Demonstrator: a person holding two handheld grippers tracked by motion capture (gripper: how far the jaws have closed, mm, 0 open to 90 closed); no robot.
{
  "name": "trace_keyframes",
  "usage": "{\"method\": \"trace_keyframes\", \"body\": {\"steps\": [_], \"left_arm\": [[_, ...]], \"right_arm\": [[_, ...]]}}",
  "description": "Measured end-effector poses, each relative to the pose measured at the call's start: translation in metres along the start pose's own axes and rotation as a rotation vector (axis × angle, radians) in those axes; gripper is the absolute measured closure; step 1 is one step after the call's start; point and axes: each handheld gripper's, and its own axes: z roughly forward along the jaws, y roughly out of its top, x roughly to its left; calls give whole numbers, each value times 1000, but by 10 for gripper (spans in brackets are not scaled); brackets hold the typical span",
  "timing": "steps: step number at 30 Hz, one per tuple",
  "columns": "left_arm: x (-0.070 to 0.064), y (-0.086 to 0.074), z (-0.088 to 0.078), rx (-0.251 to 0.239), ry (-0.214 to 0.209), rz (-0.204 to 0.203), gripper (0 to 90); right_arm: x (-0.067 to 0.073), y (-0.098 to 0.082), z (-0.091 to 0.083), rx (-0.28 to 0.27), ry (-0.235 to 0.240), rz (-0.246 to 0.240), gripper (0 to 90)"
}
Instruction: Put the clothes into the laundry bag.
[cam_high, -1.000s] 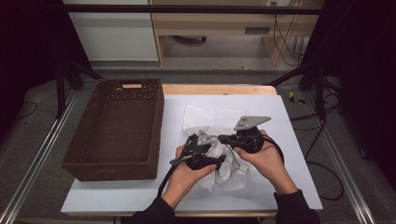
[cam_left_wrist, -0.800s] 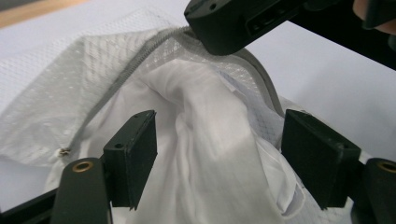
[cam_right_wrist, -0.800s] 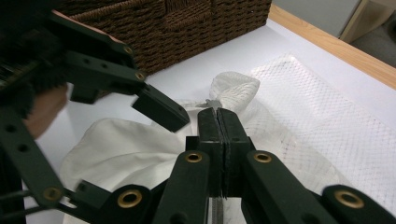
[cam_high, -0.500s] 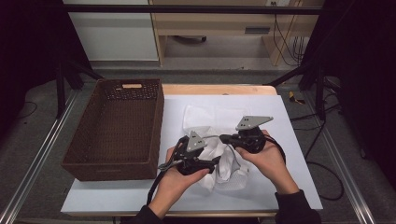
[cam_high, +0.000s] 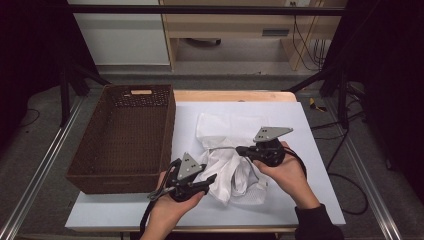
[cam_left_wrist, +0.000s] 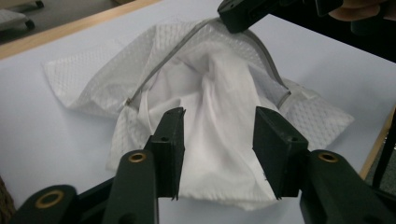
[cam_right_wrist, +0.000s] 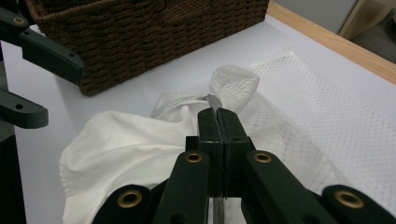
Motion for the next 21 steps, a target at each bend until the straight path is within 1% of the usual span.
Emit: {"method": "trace_keyframes", "body": {"steps": [1, 2, 4, 5, 6, 7, 8, 10, 12, 13, 14, 15, 16, 17, 21], "left_arm": [[2, -3, -1, 3, -2, -10, 624], [4, -7, -2, 3, 0, -21, 638], [9, -13, -2, 2, -9, -46, 712], [11, -16, -2, 1, -7, -58, 720], [13, -18, -2, 3, -6, -66, 748], [13, -18, -2, 3, -6, -66, 764], [15, -22, -1, 22, -2, -64, 767], [16, -23, 0, 26, 28, -55, 795], [17, -24, 1, 28, 30, -57, 821], [18, -27, 3, 43, 40, -53, 829], [18, -29, 6, 51, 33, -66, 838], [18, -30, 8, 58, 25, -70, 855], [18, -30, 8, 58, 25, -70, 861], [17, -34, 13, 75, 13, -71, 868], [17, -37, 16, 85, 9, -67, 880]], "right_arm": [[0, 0, 0, 0, 1, -1, 898], [1, 0, 0, 1, 0, 0, 898], [1, -1, 1, 2, 1, -2, 898], [2, -1, 1, 1, 2, -5, 898], [2, -1, 1, 2, 2, -4, 898], [2, -1, 1, 2, 2, -4, 898], [3, -2, 1, 2, 4, -2, 898], [3, -3, 1, 2, 4, -4, 898], [3, -3, 1, 4, 4, -3, 898], [3, -4, 1, 3, 6, 0, 898], [3, -3, 1, 3, 6, 0, 898], [3, -3, 2, 3, 7, -1, 898], [3, -3, 2, 3, 7, -1, 898], [3, -3, 2, 5, 8, -2, 898], [3, -3, 3, 5, 11, -9, 898]]}}
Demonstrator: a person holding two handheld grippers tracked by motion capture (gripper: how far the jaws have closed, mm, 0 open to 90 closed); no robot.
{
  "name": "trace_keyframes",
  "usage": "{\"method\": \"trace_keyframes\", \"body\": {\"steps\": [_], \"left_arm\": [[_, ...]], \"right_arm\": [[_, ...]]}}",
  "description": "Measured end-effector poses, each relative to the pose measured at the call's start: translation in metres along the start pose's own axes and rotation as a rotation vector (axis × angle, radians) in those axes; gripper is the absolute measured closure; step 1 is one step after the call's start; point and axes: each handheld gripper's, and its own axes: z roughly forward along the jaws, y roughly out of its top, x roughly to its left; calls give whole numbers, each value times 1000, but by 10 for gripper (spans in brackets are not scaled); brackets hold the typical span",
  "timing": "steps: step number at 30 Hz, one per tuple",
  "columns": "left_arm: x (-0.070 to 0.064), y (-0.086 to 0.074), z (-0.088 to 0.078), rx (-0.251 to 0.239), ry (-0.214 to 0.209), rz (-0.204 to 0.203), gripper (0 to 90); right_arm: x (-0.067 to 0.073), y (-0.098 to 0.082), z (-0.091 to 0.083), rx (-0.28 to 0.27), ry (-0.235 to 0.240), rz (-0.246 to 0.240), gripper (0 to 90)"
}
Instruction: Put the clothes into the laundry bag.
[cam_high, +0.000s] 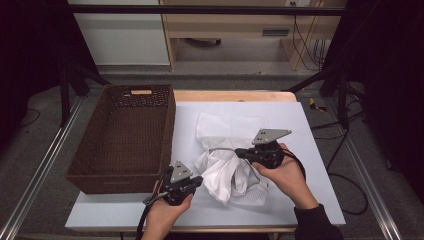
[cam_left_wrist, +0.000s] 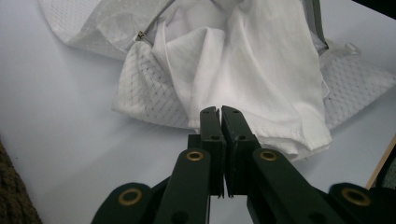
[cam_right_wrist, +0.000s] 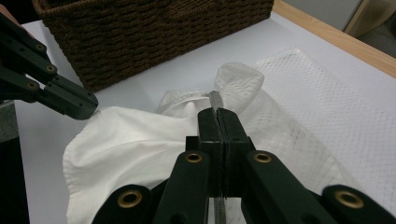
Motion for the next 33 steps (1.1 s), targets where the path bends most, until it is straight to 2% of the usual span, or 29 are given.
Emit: {"method": "trace_keyframes", "body": {"steps": [6, 8, 10, 15, 19, 21, 25, 26, 31, 33], "left_arm": [[-2, 3, 8, 3, -16, 7, 877], [-4, 3, 13, 26, -17, 23, 877], [-8, 1, 23, 69, -20, 53, 877], [-14, -4, 41, 104, -61, 75, 869], [-24, -4, 50, 124, -108, 96, 869], [-30, -2, 54, 126, -117, 111, 868], [-34, 3, 59, 130, -139, 116, 870], [-37, 8, 64, 121, -155, 106, 871], [-39, 18, 75, 115, -144, 121, 876], [-37, 21, 83, 109, -145, 92, 881]], "right_arm": [[0, -1, 2, 5, 5, 1, 898], [1, -1, 3, 9, 6, 1, 898], [1, -1, 4, 10, 9, -2, 898], [5, 0, 7, 19, 17, -10, 898], [9, 2, 10, 24, 25, -26, 898], [11, 3, 10, 26, 30, -31, 898], [15, 4, 13, 25, 43, -38, 898], [16, 3, 13, 30, 45, -37, 898], [15, 1, 12, 32, 42, -35, 898], [16, 2, 12, 34, 44, -39, 898]]}}
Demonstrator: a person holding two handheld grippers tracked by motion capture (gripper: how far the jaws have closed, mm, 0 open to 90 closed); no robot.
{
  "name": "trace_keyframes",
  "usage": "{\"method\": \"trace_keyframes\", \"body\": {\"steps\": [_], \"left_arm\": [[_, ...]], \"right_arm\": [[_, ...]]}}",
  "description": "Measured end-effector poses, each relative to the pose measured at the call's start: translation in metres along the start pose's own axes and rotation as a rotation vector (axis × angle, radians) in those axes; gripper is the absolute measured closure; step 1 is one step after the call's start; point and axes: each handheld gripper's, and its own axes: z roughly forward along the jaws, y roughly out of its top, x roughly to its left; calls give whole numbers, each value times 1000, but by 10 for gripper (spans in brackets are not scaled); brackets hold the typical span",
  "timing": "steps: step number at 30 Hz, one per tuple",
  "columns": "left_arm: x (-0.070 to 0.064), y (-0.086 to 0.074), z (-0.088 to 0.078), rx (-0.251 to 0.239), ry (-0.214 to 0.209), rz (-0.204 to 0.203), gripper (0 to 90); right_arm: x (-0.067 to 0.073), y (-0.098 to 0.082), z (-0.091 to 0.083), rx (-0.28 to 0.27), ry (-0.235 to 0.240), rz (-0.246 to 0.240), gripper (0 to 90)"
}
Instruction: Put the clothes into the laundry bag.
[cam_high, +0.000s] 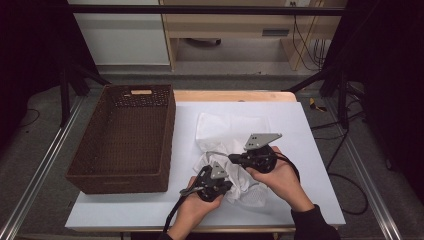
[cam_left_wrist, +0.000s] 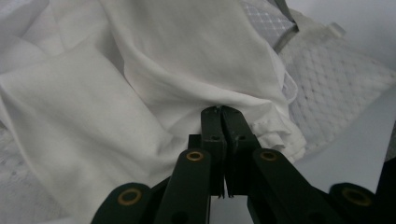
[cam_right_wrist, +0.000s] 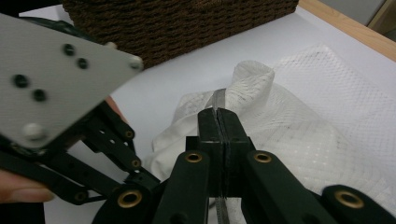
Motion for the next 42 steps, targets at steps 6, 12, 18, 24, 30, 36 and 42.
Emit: {"method": "trace_keyframes", "body": {"steps": [6, 12, 18, 24, 30, 36, 42], "left_arm": [[4, 5, 4, -20, 30, -12, 897], [12, 8, 10, -15, 39, -26, 899], [14, 19, 12, -8, 55, -2, 899], [20, 23, 20, 4, 57, -4, 900], [27, 25, 27, -9, 70, -13, 899], [32, 26, 30, -17, 72, -25, 900], [34, 32, 32, -16, 91, -9, 899]], "right_arm": [[1, 1, 1, 4, 3, 0, 898], [1, -2, 3, 13, 4, 1, 898], [-1, -3, 2, 14, -1, 15, 898], [-3, -4, 1, 17, -6, 18, 898], [-5, -8, 1, 27, -6, 25, 898], [-6, -9, 2, 32, -12, 38, 898], [-6, -9, 1, 32, -15, 43, 898]]}}
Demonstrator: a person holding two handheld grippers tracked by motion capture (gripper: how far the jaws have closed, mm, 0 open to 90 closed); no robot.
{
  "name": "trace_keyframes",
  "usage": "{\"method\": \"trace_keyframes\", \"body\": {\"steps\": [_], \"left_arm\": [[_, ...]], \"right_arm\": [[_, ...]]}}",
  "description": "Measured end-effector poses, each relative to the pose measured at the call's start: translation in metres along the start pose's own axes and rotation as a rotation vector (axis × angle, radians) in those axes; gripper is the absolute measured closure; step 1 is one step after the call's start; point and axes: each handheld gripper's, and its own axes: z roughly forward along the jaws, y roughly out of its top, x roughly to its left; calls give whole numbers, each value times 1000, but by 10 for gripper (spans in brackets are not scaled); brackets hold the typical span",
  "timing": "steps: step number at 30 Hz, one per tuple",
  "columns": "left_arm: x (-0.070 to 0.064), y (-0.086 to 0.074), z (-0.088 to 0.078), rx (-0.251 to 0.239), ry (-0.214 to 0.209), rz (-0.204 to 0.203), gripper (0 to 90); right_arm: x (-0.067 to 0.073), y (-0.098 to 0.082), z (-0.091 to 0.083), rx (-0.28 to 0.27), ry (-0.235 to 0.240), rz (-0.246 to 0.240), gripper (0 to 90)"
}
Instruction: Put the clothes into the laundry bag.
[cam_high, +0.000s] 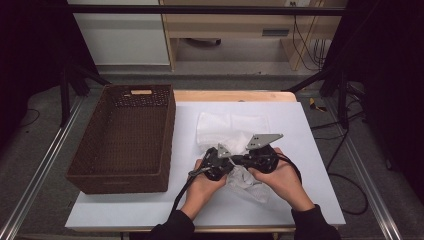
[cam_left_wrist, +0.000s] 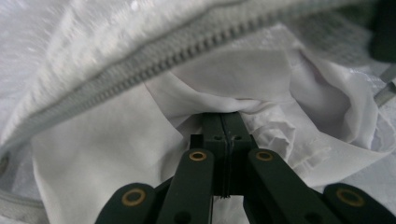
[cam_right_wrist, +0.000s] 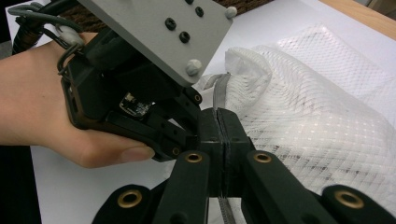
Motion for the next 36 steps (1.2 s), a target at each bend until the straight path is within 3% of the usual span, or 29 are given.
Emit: {"method": "trace_keyframes", "body": {"steps": [8, 36], "left_arm": [[9, 1, 10, -20, 15, -32, 899], [18, 8, 18, -55, 71, -66, 900]], "right_arm": [[-3, 2, -4, -14, -4, 5, 898], [-2, 0, -4, -17, 2, 1, 898]]}}
